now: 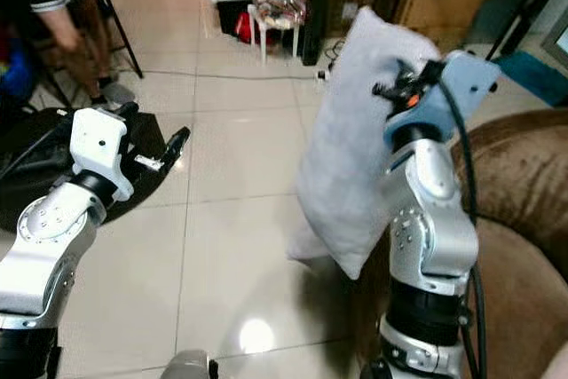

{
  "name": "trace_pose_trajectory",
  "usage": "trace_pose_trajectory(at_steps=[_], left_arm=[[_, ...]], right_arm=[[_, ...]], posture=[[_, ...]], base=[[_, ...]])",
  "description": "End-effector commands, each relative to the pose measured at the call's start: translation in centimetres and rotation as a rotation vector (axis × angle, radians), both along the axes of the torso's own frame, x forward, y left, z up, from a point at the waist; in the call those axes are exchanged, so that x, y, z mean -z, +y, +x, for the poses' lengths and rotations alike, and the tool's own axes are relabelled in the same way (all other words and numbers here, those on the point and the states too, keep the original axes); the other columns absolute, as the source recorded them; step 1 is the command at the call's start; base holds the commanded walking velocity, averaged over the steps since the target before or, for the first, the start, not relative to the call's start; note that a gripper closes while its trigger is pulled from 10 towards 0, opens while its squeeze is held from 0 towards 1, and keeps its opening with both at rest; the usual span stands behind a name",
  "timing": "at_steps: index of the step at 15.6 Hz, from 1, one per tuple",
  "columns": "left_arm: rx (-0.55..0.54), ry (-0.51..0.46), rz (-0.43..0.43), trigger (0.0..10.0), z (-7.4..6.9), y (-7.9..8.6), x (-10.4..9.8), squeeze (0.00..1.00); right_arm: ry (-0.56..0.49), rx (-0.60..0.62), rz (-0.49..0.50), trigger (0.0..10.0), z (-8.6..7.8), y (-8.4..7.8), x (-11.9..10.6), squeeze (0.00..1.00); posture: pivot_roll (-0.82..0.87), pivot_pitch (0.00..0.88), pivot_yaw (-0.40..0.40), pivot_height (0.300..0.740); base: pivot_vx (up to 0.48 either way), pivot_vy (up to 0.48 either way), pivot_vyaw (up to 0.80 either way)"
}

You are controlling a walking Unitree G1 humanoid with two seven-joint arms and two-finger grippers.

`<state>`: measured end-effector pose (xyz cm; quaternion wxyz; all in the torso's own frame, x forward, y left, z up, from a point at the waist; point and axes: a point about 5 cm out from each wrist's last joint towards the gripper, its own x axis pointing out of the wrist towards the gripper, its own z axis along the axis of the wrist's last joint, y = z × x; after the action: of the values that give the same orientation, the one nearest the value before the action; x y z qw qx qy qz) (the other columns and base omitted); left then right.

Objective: Move the pillow to the sofa from floor

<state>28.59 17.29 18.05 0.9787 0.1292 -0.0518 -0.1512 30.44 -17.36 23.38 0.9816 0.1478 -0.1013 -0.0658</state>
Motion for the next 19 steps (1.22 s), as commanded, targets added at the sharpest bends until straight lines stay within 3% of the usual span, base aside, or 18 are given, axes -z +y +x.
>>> trace_pose_trajectory(at_steps=[1, 4, 6, 9, 13, 15, 19], left_arm=[[0.024, 0.001, 0.010, 10.0, -0.1, -0.4, 0.1, 0.00], [0.026, 0.005, 0.015, 10.0, -0.3, -0.4, 0.4, 0.00], [-0.008, -0.015, -0.001, 10.0, -0.3, 0.0, 0.6, 0.00], [-0.035, 0.019, 0.080, 10.0, -0.6, 0.6, 1.7, 0.00], [-0.074, 0.030, 0.100, 10.0, -0.9, 1.6, 2.4, 0.00], [-0.077, -0.001, 0.072, 10.0, -0.7, 1.4, 1.9, 0.00], [-0.068, -0.012, 0.049, 10.0, -0.9, 1.1, 1.7, 0.00]], right_arm=[[-0.065, 0.013, -0.008, 10.0, -0.6, -0.5, -1.3, 0.00], [0.000, -0.051, -0.036, 10.0, -0.9, 0.2, 0.8, 0.00], [0.151, -0.074, -0.048, 10.0, -1.4, 0.5, 4.8, 0.00], [0.214, -0.088, -0.079, 10.0, -2.1, 1.0, 6.8, 0.00], [0.207, -0.103, -0.126, 10.0, -2.4, 1.6, 7.4, 0.00], [0.195, -0.149, -0.101, 10.0, -2.3, 2.3, 7.3, 0.00], [0.204, -0.122, -0.118, 10.0, -2.0, 2.4, 7.6, 0.00]], posture=[[-0.06, 0.000, -0.027, 0.740], [-0.06, 0.000, -0.024, 0.740], [-0.06, 0.000, -0.024, 0.740], [-0.06, 0.000, -0.020, 0.740], [-0.06, 0.000, -0.013, 0.740], [-0.06, 0.000, -0.016, 0.740], [-0.05, 0.000, -0.019, 0.740]], base=[[0.000, 0.000, 0.00], [0.000, 0.000, 0.00], [0.000, 0.000, -0.68], [0.000, 0.000, -0.80], [0.000, 0.000, -0.80], [0.000, 0.000, -0.80], [0.000, 0.000, -0.80]])
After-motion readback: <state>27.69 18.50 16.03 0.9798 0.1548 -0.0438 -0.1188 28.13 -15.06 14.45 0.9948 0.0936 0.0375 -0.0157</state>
